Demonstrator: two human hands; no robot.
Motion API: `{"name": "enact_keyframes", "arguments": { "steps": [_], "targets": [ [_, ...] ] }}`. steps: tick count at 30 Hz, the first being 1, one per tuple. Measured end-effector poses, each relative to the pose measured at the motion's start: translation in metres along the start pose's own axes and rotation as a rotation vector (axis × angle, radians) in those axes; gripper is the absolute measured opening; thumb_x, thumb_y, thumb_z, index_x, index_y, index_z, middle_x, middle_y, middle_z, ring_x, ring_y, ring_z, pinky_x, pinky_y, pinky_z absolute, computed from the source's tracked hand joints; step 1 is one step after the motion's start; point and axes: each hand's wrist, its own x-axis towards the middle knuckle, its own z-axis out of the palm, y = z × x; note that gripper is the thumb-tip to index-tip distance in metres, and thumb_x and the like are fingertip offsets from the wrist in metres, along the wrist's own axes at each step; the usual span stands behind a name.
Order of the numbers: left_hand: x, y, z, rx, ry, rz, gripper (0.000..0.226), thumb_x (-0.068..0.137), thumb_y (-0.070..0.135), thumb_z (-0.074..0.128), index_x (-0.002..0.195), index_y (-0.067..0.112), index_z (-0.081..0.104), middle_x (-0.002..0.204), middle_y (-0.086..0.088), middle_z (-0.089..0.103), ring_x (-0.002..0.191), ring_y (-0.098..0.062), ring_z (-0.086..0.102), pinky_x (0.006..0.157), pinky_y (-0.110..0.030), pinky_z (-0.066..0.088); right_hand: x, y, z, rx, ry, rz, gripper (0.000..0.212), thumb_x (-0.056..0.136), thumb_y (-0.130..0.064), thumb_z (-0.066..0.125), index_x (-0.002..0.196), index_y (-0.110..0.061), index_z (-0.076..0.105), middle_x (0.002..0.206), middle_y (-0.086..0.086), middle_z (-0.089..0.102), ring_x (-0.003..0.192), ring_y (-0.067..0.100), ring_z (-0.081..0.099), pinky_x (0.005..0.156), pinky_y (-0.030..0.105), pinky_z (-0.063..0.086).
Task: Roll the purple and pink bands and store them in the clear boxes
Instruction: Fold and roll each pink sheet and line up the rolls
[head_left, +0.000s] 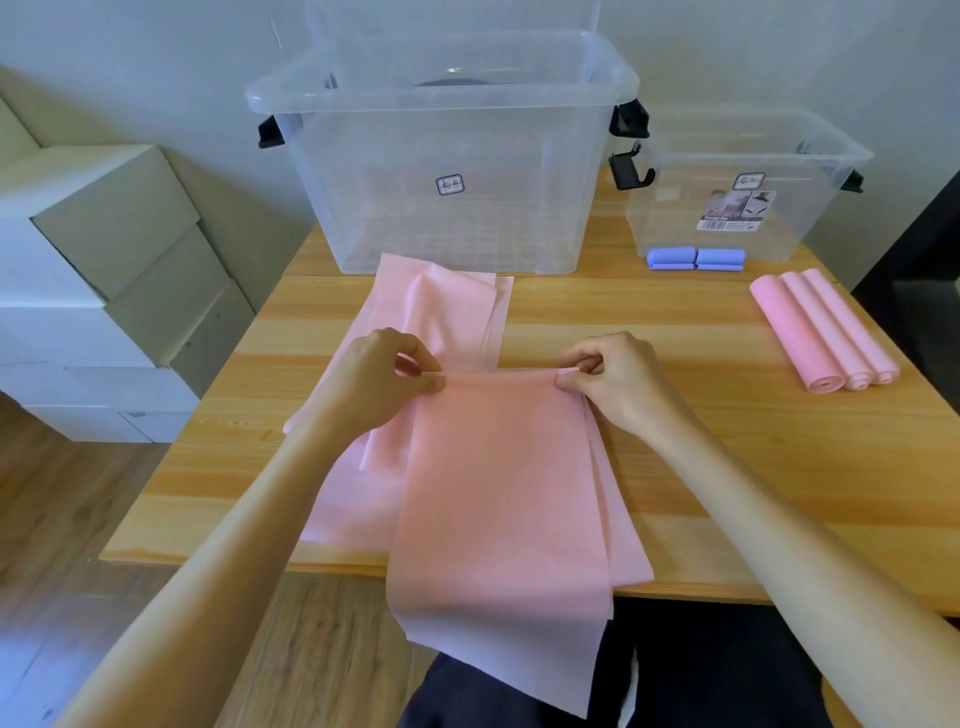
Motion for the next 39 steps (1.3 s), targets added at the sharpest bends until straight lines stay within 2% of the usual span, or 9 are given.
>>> {"name": "enact_keyframes", "arguments": {
  "steps": [3,6,12,16,19,22,25,32,39],
  "targets": [
    [0.004,0.001,0.000,0.025,-0.010,0.002,0.011,0.081,0.024,0.080,0.078,0.026,0.070,0.087,0.013,0.068,0.074,0.008,0.061,0.066,-0.015,0.044,0.003,-0.004,-0.001,-0.049,-0.025,0.019,0.002,0.085,-0.016,0.076,0.086,-0.014,0.075,0.077,-0.010,0.060,0.074,0.008,0.056,0.065,0.021,0.043],
    [0.006,0.003,0.000,0.017,-0.022,0.008,0.011,0.080,0.019,0.081,0.081,0.023,0.071,0.082,0.010,0.070,0.067,0.006,0.061,0.063,-0.010,0.042,0.002,-0.008,-0.004,-0.100,-0.044,-0.010,0.005,0.085,-0.017,0.075,0.081,-0.016,0.072,0.085,-0.008,0.063,0.080,0.010,0.057,0.071,0.027,0.046],
    [-0.004,0.005,-0.007,0.012,-0.114,0.037,0.043,0.084,0.028,0.077,0.120,0.040,0.057,0.093,0.009,0.065,0.073,0.001,0.062,0.072,-0.018,0.044,-0.035,-0.010,-0.016,0.114,0.012,-0.182,0.008,0.088,-0.009,0.069,0.089,-0.014,0.062,0.084,-0.003,0.069,0.079,0.015,0.065,0.078,0.036,0.052],
    [-0.018,0.022,-0.015,0.065,-0.149,0.058,0.014,0.087,0.033,0.073,0.092,0.039,0.062,0.104,0.014,0.057,0.084,-0.001,0.064,0.076,-0.024,0.048,-0.063,-0.019,-0.035,0.230,0.088,-0.244,0.014,0.088,-0.011,0.073,0.096,-0.016,0.062,0.085,-0.009,0.070,0.078,0.008,0.068,0.070,0.015,0.050],
    [-0.029,0.042,-0.023,0.021,-0.147,0.100,0.008,0.086,0.031,0.073,0.084,0.030,0.066,0.090,0.015,0.065,0.074,-0.002,0.062,0.073,-0.024,0.047,-0.081,-0.022,-0.057,0.246,0.122,-0.239,0.021,0.087,-0.013,0.074,0.104,-0.019,0.064,0.090,-0.017,0.068,0.086,-0.004,0.067,0.075,0.004,0.045],
    [-0.046,0.073,-0.033,-0.002,-0.151,0.207,0.011,0.085,0.023,0.074,0.077,0.026,0.067,0.072,0.020,0.065,0.063,0.002,0.057,0.064,-0.013,0.042,-0.100,-0.020,-0.084,0.253,0.144,-0.200,0.026,0.084,-0.020,0.076,0.108,-0.024,0.066,0.092,-0.012,0.071,0.088,-0.005,0.067,0.078,0.008,0.050],
    [-0.063,0.105,-0.041,-0.031,-0.179,0.298,0.014,0.079,0.034,0.082,0.074,0.029,0.069,0.075,0.011,0.067,0.069,-0.005,0.060,0.067,-0.024,0.050,-0.118,-0.018,-0.112,0.279,0.162,-0.162,0.030,0.081,-0.025,0.075,0.110,-0.028,0.069,0.094,-0.008,0.074,0.086,0.001,0.071,0.070,0.017,0.057],
    [-0.097,0.170,-0.041,-0.240,-0.203,0.318,0.013,0.068,0.033,0.074,0.072,0.020,0.070,0.067,0.006,0.072,0.047,-0.015,0.067,0.056,-0.017,0.054,-0.149,-0.019,-0.174,0.334,0.179,-0.180,0.015,0.077,-0.022,0.072,0.092,-0.020,0.074,0.086,-0.009,0.077,0.080,0.013,0.074,0.057,0.027,0.060],
    [-0.047,0.181,-0.007,-0.306,-0.313,0.189,0.013,0.082,0.019,0.073,0.086,0.007,0.069,0.068,-0.003,0.074,0.056,-0.016,0.071,0.053,-0.019,0.056,-0.109,0.007,-0.194,0.197,0.153,-0.015,0.005,0.083,-0.015,0.077,0.088,-0.016,0.077,0.083,-0.011,0.073,0.068,0.010,0.070,0.053,0.017,0.054]
  ]
}}
